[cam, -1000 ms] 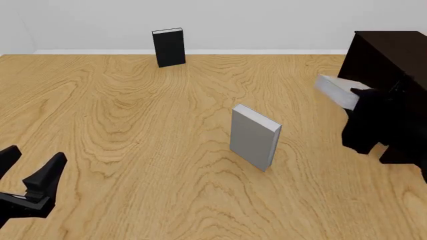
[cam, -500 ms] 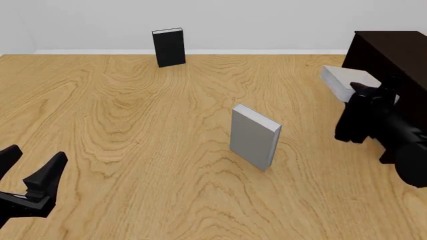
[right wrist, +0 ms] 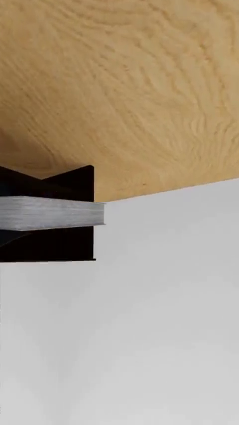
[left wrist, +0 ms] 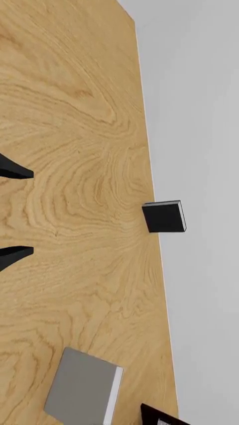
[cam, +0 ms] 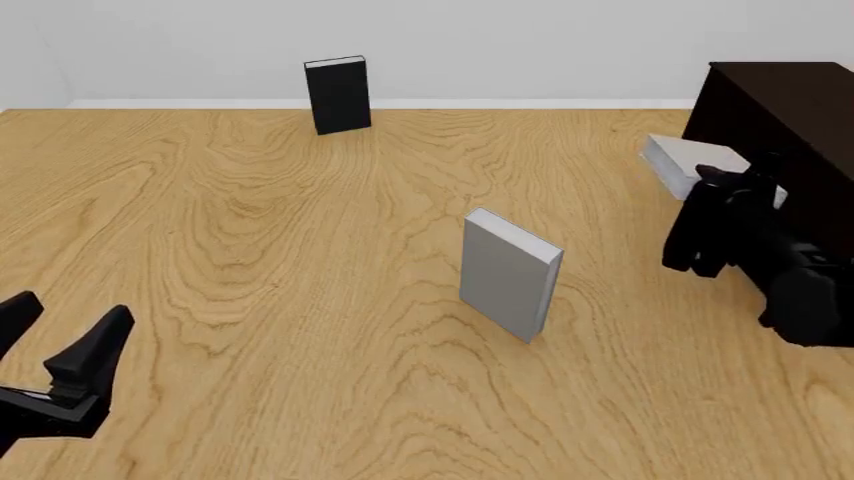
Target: Pick up the book on the right and place it on the cabinet shelf.
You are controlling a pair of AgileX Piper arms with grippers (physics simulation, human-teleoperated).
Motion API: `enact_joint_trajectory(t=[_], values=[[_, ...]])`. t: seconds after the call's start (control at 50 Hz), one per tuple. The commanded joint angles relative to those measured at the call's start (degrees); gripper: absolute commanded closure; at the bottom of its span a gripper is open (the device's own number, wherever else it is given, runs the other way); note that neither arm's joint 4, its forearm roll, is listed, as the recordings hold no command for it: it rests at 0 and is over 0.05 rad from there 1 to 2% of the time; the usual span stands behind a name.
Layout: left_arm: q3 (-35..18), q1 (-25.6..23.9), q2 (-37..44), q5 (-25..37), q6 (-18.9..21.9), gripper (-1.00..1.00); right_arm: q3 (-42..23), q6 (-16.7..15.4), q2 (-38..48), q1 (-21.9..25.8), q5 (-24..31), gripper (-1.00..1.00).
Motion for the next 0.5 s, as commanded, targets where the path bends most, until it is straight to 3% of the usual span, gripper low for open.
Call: enact_joint_trajectory(t=[0.02, 0.5], values=[[0.0, 0.0, -0.6, 0.6, 0.0, -1.00, -2.8, 1.2, 2.5, -0.7, -1.9, 1.00], [0.0, 0.0, 0.5, -0.2, 0.0, -1.00, -4.2, 1.0, 7.0, -4.0, -4.2, 1.00]])
